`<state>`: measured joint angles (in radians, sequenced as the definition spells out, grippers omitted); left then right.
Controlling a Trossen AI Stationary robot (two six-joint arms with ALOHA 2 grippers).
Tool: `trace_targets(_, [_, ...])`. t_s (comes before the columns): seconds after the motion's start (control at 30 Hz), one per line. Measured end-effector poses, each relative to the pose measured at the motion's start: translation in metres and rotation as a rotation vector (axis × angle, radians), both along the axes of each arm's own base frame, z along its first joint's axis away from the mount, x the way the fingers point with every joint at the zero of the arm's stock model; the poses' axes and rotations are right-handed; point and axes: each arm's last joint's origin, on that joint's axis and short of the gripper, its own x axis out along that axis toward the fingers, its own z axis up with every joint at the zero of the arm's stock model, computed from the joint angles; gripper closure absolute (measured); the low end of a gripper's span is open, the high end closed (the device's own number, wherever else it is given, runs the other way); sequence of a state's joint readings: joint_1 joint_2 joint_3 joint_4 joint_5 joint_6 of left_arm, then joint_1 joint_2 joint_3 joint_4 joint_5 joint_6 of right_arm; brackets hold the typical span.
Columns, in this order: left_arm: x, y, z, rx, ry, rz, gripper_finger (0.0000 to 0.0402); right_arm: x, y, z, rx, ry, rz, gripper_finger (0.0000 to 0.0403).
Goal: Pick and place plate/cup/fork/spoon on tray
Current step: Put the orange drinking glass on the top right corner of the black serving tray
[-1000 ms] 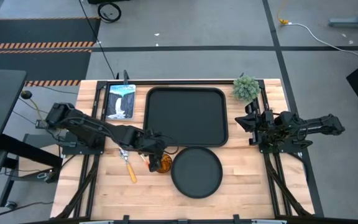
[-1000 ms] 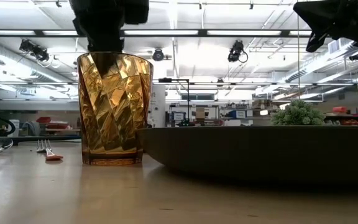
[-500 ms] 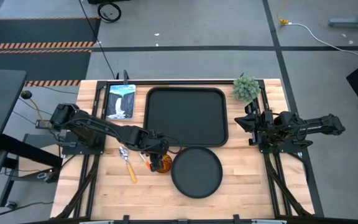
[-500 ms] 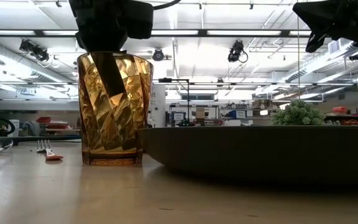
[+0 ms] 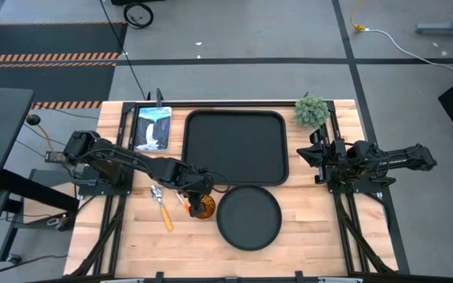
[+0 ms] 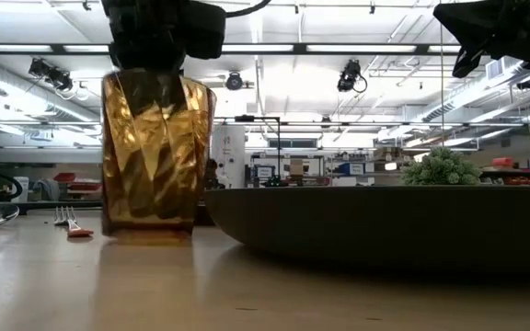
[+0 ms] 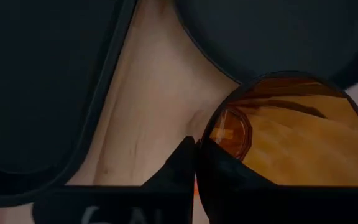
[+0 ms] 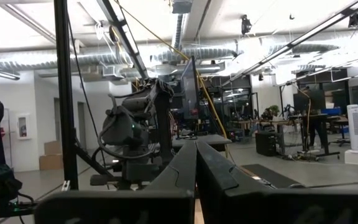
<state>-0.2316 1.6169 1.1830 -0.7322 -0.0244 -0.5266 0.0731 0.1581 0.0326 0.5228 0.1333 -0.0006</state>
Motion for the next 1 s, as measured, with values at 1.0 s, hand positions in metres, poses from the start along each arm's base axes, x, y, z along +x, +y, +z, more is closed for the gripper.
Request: trace_targets(1.0, [0.11, 0.235, 0.019, 0.161, -0.104, 0.068, 0.0388, 0.0, 0.0, 0.002, 0.001, -0.016, -0.002, 0.0394])
